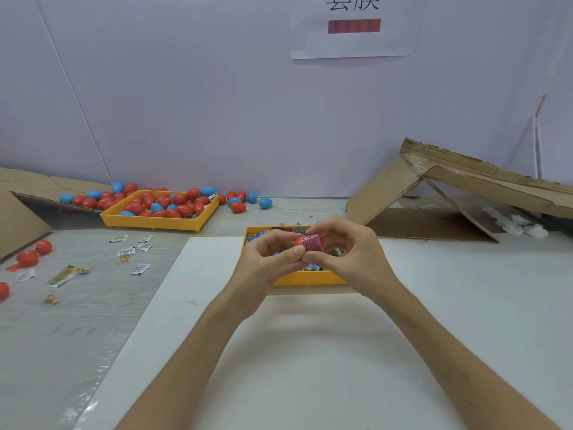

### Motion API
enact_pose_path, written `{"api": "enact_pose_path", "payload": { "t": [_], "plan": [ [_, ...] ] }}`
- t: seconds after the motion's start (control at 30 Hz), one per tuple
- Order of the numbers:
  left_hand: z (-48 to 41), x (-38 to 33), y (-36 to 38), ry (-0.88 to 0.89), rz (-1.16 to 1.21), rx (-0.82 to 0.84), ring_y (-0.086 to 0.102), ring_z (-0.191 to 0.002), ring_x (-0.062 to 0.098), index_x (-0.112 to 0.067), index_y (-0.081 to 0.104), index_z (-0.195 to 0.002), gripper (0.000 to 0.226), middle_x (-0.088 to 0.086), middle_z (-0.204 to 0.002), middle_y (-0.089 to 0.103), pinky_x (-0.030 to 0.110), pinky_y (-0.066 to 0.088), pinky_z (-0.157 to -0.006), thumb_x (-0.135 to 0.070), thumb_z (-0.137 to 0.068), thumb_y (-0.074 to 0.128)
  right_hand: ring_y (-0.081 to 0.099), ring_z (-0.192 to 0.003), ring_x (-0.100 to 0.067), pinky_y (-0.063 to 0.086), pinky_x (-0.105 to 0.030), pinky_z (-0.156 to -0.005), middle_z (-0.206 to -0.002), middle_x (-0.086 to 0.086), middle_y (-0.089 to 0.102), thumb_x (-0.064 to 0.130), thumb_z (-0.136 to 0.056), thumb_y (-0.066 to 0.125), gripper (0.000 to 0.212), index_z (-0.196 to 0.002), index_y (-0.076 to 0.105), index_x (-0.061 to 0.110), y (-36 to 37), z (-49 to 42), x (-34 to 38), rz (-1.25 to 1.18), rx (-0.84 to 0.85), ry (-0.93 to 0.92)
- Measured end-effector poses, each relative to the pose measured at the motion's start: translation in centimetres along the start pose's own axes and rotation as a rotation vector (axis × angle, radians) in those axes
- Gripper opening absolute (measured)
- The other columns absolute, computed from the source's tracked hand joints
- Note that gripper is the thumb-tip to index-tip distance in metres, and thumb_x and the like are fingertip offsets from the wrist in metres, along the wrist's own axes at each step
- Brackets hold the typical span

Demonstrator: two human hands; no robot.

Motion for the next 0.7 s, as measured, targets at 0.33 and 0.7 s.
{"api": "enact_pose_path", "payload": {
  "t": [0.33, 0.7],
  "plan": [
    [-0.07, -0.53, -0.59, -0.110, 0.042, 0.033, 0.074, -0.098, 0.028, -0.018, 0.081, -0.098, 0.019, 0.015, -0.109, 0.075, 0.026, 0.059, -0.078, -0.021, -0.082, 0.071, 0.072, -0.079, -0.016, 0.056, -0.023, -0.075, -0.088, 0.005, 0.074, 0.019, -0.073, 0.088, 0.028, -0.097, 0.073, 0.022, 0.15, -0.03, 0.37, -0.071, -0.015, 0.024],
    [-0.22, 0.21, -0.99, -0.211, 0.152, 0.032, 0.075, -0.098, 0.025, -0.016, 0.082, -0.090, 0.014, 0.013, -0.106, 0.077, 0.023, 0.059, -0.076, -0.019, -0.077, 0.078, 0.072, -0.080, -0.023, 0.060, -0.031, -0.075, -0.088, -0.001, 0.076, 0.010, -0.074, 0.086, 0.027, -0.096, 0.075, 0.021, 0.16, 0.15, 0.47, -0.039, -0.006, 0.014]
  ]
}}
Point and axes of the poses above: each hand's wrist, its own z-axis away from the middle knuckle, its own y-axis out of the palm, x = y × z, the point moved 3 cm from there along -z, towards the middle knuckle
